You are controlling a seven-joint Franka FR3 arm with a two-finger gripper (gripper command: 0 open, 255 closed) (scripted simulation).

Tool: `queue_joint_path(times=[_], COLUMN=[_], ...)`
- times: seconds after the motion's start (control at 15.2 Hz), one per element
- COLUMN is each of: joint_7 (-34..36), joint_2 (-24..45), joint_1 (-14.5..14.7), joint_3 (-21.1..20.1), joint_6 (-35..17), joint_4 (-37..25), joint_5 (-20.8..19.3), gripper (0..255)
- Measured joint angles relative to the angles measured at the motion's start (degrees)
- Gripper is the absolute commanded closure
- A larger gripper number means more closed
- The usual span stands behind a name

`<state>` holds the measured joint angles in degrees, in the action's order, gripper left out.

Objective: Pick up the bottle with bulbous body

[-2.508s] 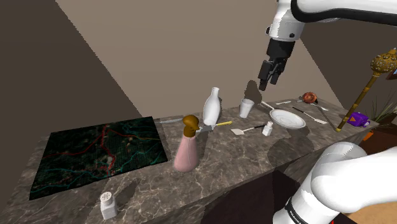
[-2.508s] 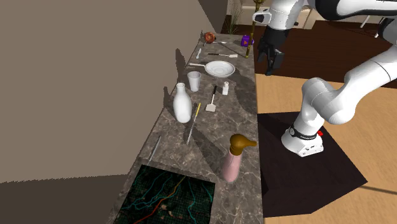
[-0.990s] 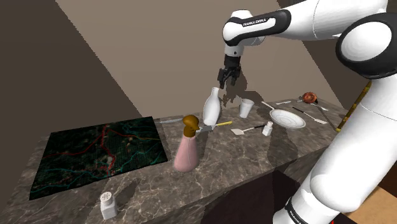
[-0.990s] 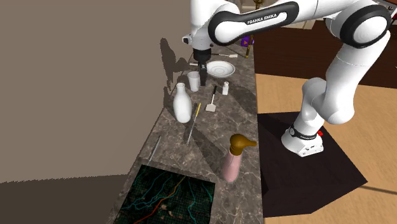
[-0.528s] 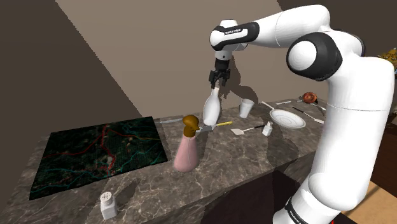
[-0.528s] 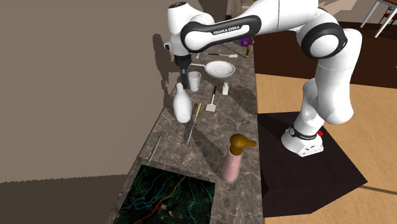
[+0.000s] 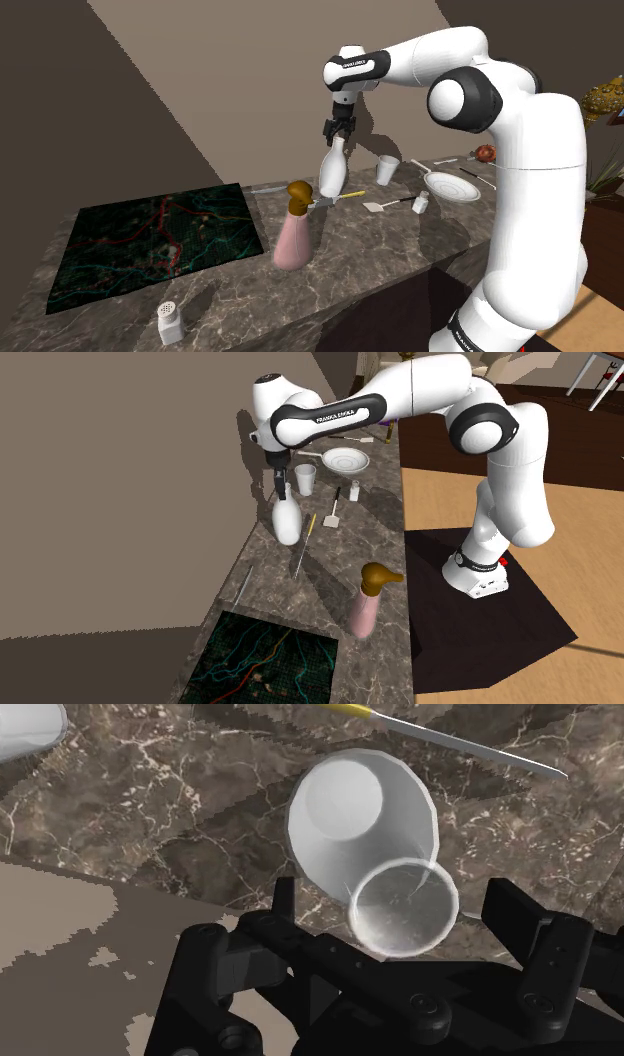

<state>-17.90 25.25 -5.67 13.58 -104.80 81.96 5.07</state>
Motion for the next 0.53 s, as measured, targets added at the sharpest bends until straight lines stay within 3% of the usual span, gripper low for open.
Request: queue_joint_path(times=[0.2, 0.26, 0.53], joint_7=[0.0, 0.0, 0.0], joint_2=[0.2, 0.2, 0.2], joint_1=[0.1, 0.1, 0.1], joint_3=[-0.1, -0.1, -0.1], joint_6=[-1.5, -1.8, -2.0], joint_4=[1.3, 1.5, 1.7], joint_5=[0.1, 0.1, 0.1], gripper=[0, 255, 255])
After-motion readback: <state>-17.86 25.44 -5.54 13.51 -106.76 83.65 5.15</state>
